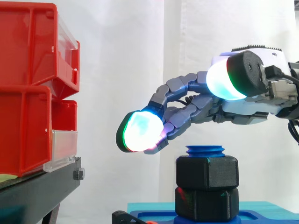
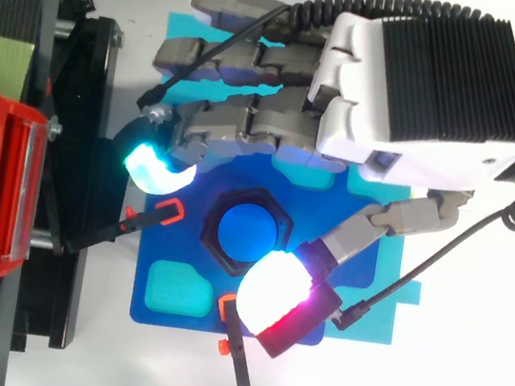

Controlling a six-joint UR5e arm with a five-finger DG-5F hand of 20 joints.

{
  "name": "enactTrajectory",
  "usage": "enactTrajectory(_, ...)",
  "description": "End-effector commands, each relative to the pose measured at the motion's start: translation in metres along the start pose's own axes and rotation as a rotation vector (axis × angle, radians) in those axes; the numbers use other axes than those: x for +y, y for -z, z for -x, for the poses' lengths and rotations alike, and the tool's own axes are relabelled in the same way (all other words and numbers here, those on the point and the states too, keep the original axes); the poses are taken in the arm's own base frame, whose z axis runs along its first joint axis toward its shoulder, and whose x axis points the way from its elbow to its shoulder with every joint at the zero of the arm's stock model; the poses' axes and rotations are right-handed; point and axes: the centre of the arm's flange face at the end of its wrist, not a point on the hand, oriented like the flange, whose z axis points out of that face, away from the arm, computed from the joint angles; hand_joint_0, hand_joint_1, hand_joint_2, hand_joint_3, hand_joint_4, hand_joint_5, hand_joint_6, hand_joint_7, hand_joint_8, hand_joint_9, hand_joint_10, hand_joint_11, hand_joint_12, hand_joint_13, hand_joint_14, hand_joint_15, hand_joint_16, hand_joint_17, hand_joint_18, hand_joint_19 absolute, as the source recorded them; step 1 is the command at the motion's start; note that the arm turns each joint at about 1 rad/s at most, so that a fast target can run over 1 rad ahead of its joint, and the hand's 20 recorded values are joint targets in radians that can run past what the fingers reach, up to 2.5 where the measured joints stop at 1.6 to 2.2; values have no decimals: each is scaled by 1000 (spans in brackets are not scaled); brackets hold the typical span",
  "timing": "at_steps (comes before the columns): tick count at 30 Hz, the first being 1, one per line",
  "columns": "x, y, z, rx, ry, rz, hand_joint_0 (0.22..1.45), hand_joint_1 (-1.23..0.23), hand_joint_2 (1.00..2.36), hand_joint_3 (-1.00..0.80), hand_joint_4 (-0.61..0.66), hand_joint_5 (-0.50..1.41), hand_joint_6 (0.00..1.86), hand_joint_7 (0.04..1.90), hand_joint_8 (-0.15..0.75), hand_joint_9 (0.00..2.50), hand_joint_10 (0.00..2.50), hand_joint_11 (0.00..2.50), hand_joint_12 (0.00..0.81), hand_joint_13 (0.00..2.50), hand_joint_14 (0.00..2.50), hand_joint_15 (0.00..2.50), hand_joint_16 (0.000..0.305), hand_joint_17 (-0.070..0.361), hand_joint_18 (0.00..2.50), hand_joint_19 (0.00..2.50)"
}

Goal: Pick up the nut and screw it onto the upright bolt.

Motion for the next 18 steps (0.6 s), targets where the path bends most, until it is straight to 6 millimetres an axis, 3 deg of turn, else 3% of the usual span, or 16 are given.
enactTrajectory(1, 0, 0, -1, 3, 0, -1, 405, -235, 1000, -500, 127, -153, 501, 623, 246, 600, 0, 0, 389, 207, 0, 0, 50, 113, 0, 0)
enactTrajectory(18, 1, 4, -7, 46, -9, -14, 416, -257, 1000, -500, 129, -158, 501, 638, 242, 592, 0, 0, 381, 215, 0, 0, 49, 110, 0, 4)
